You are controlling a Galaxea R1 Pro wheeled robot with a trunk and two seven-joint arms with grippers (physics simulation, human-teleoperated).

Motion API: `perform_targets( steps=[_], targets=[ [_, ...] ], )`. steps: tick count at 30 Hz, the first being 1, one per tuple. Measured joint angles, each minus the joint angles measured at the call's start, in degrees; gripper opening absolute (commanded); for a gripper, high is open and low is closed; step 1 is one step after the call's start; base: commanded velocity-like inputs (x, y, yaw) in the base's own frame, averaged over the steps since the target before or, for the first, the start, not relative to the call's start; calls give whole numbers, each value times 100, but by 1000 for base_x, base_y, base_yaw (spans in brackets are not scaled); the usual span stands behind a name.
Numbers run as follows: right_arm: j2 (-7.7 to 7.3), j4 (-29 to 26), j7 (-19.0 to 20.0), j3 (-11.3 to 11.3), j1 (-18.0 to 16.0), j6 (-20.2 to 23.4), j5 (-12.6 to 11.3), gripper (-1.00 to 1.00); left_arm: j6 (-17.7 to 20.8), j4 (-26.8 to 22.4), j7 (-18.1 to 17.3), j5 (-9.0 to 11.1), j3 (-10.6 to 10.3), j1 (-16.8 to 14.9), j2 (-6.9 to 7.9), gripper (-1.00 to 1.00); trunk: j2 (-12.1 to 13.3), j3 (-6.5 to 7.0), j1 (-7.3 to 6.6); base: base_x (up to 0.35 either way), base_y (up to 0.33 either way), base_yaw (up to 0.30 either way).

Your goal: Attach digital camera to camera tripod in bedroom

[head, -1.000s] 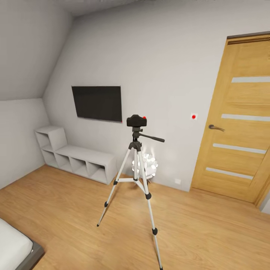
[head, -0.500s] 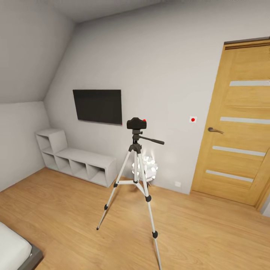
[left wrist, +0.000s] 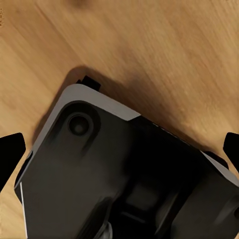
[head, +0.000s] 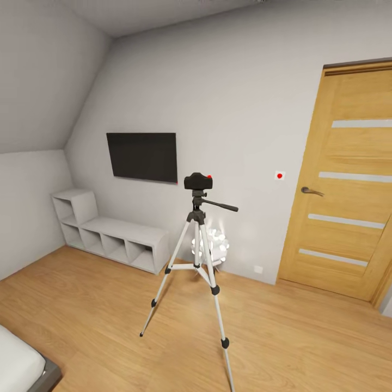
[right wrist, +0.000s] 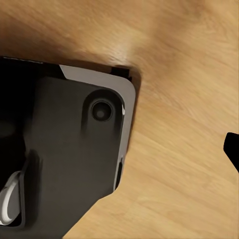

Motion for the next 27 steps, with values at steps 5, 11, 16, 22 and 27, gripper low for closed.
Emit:
perform_targets(
  steps=[5, 11, 16, 22, 27],
  targets=[
    [-9, -1, 2, 10, 0, -5, 15, 100, 4, 1, 15, 2, -5, 0, 9, 100, 0, 1, 0, 0, 0, 0],
    [-26, -5, 8, 24, 0, -8, 33, 100, 2, -1, 22, -13, -15, 0, 26, 100, 0, 1, 0, 0, 0, 0],
    [-25, -6, 6, 28, 0, -8, 26, 100, 8, -1, 22, -24, -16, 0, 31, 100, 0, 1, 0, 0, 0, 0],
    [1, -1, 1, 27, 0, -2, 12, 100, 7, -16, 23, -6, -17, -1, 32, 100, 0, 2, 0, 0, 0, 0],
    [10, -1, 0, 27, 0, 6, 6, 100, 6, -29, 23, -5, -23, -1, 33, 100, 0, 26, 0, 0, 0, 0]
  ],
)
